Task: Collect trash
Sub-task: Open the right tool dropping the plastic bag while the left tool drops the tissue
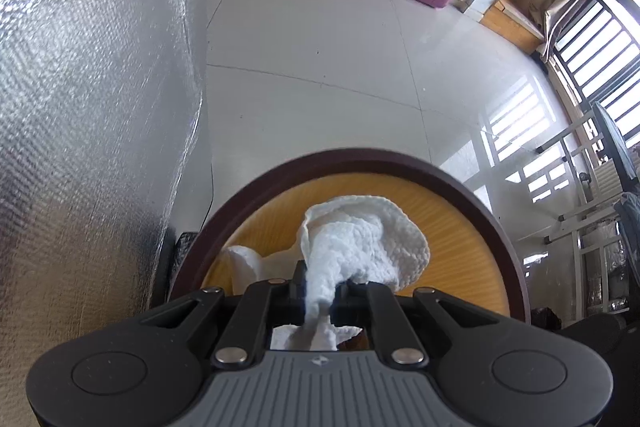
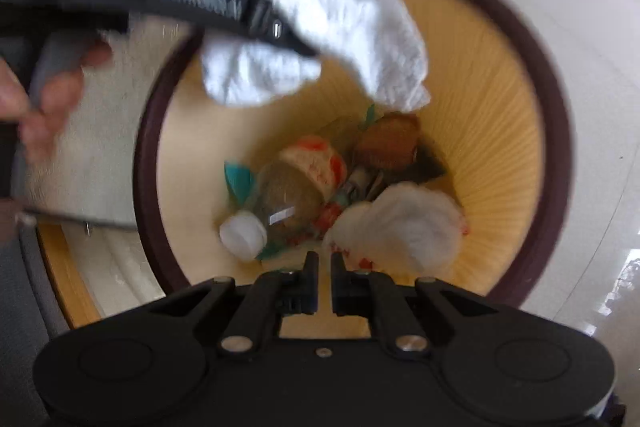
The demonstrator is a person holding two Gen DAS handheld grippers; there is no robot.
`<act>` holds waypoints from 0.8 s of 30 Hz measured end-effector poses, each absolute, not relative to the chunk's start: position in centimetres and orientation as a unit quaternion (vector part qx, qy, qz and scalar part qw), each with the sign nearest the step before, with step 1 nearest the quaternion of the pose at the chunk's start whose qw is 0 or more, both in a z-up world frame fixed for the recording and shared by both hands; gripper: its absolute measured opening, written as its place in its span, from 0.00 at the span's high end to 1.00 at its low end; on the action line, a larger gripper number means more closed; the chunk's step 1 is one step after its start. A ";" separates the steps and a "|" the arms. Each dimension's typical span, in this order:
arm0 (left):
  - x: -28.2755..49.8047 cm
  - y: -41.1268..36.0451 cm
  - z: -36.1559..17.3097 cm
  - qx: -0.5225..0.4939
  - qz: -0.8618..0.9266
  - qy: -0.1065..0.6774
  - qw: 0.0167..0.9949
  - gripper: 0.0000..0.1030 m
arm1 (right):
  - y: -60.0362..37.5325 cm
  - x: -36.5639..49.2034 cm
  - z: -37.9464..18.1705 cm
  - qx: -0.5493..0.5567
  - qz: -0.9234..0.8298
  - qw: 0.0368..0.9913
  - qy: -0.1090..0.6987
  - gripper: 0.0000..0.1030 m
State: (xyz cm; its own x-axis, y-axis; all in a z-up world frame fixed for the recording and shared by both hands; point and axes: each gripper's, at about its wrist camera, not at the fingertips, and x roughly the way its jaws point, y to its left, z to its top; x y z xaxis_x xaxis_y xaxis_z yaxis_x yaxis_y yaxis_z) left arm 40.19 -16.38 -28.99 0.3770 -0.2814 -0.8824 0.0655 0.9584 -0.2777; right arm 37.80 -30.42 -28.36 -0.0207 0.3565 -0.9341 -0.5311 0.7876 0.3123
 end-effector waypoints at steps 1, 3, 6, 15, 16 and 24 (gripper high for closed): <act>40.2 -16.3 -29.0 -0.103 -0.104 0.545 0.826 0.87 | -30.9 38.1 -27.6 -0.056 0.312 0.709 0.630 0.93; 40.3 -16.2 -28.9 -0.114 -0.095 0.546 0.825 0.66 | -31.4 38.7 -26.3 -0.041 0.297 0.732 0.612 0.92; 40.0 -15.9 -29.0 -0.114 -0.091 0.549 0.823 0.54 | -32.5 39.8 -24.9 -0.024 0.275 0.752 0.599 0.92; 38.5 -16.4 -27.5 -0.070 -0.093 0.562 0.819 0.51 | -32.9 38.8 -23.9 -0.028 0.252 0.762 0.595 0.77; 38.2 -16.4 -27.2 -0.065 -0.092 0.563 0.819 0.48 | -32.8 38.5 -23.9 -0.027 0.248 0.766 0.593 0.73; 35.9 -15.2 -24.5 -0.039 -0.081 0.567 0.819 0.33 | -34.1 36.0 -21.8 -0.003 0.222 0.788 0.574 0.64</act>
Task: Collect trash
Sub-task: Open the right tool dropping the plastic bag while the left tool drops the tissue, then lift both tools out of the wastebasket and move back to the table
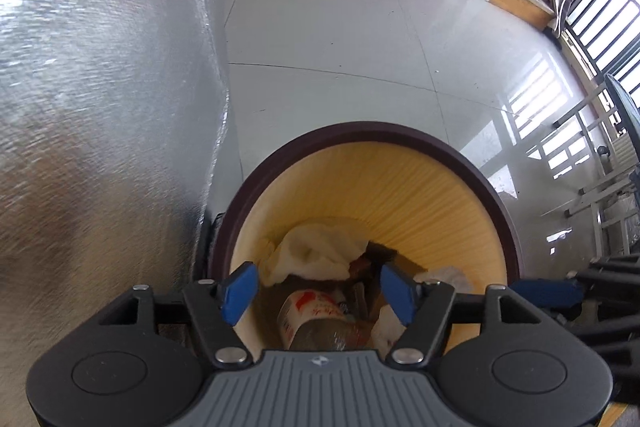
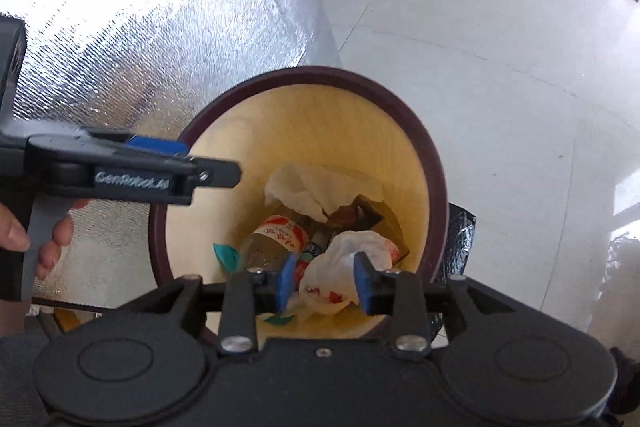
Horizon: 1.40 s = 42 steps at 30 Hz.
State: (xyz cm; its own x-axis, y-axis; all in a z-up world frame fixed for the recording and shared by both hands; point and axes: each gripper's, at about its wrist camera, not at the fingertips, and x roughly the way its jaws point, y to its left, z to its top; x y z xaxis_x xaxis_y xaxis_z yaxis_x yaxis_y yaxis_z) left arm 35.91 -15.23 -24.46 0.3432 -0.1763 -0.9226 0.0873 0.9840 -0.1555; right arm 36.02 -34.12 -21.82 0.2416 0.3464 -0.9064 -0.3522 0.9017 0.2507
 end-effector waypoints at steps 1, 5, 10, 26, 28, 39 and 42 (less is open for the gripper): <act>35.6 -15.1 -24.1 -0.035 -0.080 0.568 0.819 0.33 | -34.3 35.7 -21.5 0.000 0.216 0.792 0.571 0.62; 34.1 -15.5 -22.7 -0.026 -0.080 0.566 0.820 0.29 | -35.2 34.3 -20.1 0.015 0.187 0.810 0.555 0.58; 32.2 -15.6 -20.8 -0.017 -0.084 0.558 0.825 0.22 | -36.3 32.2 -18.0 0.037 0.156 0.829 0.535 0.44; 26.6 -14.7 -14.4 -0.001 -0.100 0.521 0.848 0.00 | -37.5 24.9 -12.5 0.055 0.072 0.877 0.471 0.00; 25.9 -14.6 -13.8 -0.002 -0.102 0.515 0.851 0.00 | -37.3 24.1 -12.0 0.060 0.063 0.882 0.464 0.00; 22.5 -13.7 -10.1 -0.009 -0.120 0.474 0.872 0.00 | -36.4 19.4 -8.1 0.063 0.017 0.905 0.420 0.00; 21.8 -13.5 -9.3 -0.011 -0.125 0.464 0.877 0.00 | -36.5 18.4 -7.3 0.071 0.005 0.909 0.410 0.00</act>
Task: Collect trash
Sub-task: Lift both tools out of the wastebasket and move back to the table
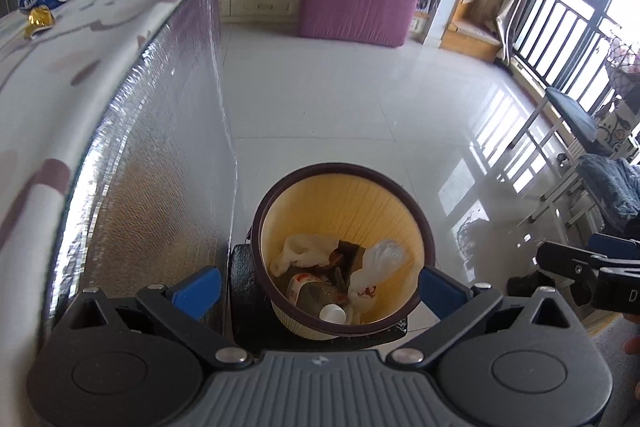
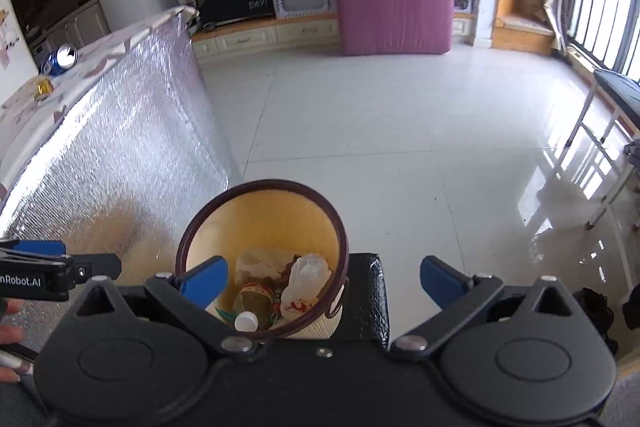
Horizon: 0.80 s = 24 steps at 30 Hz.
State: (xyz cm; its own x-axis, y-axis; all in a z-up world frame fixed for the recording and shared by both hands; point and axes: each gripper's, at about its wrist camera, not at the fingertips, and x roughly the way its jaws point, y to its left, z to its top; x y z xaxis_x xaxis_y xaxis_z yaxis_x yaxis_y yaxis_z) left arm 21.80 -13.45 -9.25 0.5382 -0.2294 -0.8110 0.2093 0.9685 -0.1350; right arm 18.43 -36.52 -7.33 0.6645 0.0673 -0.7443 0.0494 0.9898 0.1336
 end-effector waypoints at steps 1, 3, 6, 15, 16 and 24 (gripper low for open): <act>21.6 -13.4 -9.0 -0.012 -0.127 0.460 0.879 0.00 | -36.6 18.1 -7.0 0.074 0.002 0.911 0.406 0.00; 21.1 -13.2 -8.3 -0.013 -0.131 0.451 0.883 0.00 | -36.5 17.3 -6.4 0.075 -0.004 0.914 0.399 0.00; 20.2 -12.8 -7.1 -0.016 -0.139 0.436 0.889 0.00 | -36.4 16.2 -5.3 0.074 -0.015 0.919 0.386 0.00; 17.3 -10.8 -2.7 -0.031 -0.152 0.378 0.913 0.00 | -35.0 13.1 -1.2 0.086 -0.027 0.940 0.328 0.00; 17.0 -10.4 -2.2 -0.033 -0.151 0.370 0.916 0.00 | -34.7 12.9 -0.7 0.087 -0.024 0.943 0.320 0.00; 15.2 -6.4 1.3 -0.054 -0.129 0.317 0.938 0.00 | -31.5 12.1 2.3 0.083 -0.006 0.960 0.269 0.00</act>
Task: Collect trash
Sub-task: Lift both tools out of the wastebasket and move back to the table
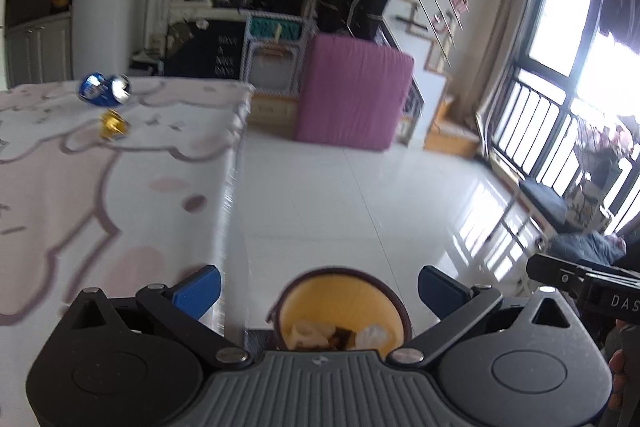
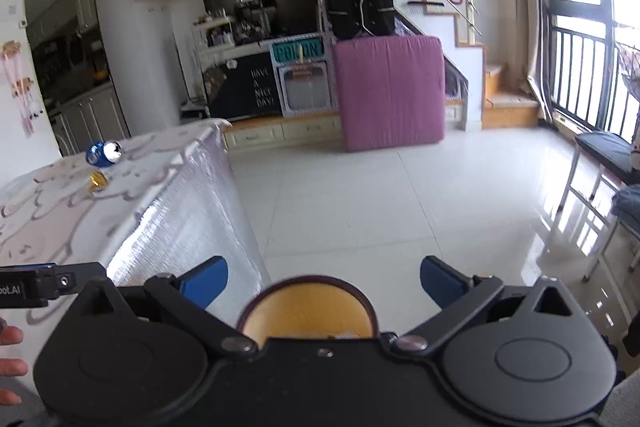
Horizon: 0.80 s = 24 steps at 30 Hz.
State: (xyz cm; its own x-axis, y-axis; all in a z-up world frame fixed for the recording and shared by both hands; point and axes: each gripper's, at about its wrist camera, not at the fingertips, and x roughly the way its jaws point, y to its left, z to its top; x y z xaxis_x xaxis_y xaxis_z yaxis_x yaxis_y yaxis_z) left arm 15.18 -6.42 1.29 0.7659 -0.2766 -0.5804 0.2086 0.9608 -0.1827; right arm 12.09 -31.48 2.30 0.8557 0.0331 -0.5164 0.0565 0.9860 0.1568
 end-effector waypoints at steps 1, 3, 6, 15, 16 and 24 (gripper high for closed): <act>15.0 -5.8 1.6 -0.054 -0.126 0.310 0.941 0.00 | -31.1 12.1 2.6 0.084 -0.004 0.961 0.263 0.00; 14.6 -4.7 2.3 -0.054 -0.121 0.297 0.946 0.00 | -30.2 12.2 3.1 0.081 -0.001 0.963 0.256 0.00; 14.1 -2.9 3.1 -0.057 -0.109 0.279 0.952 0.00 | -29.0 12.2 3.8 0.074 0.001 0.967 0.245 0.00; 14.0 4.0 5.2 -0.066 -0.060 0.240 0.967 0.00 | -23.3 13.4 6.6 0.060 0.043 0.976 0.207 0.00; 13.9 4.7 5.4 -0.066 -0.054 0.235 0.968 0.00 | -22.6 13.7 6.8 0.058 0.049 0.976 0.205 0.00; 15.3 10.7 6.4 -0.064 -0.010 0.216 0.974 0.00 | -16.7 16.4 8.0 0.053 0.102 0.977 0.178 0.00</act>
State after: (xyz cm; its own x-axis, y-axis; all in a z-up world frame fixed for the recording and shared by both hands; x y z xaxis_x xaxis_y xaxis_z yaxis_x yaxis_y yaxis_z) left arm 15.28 10.65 6.42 0.9061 -0.0476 -0.4205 -0.0074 0.9917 -0.1282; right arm 16.41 -16.70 8.04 0.9157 0.2183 -0.3375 -0.1804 0.9735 0.1404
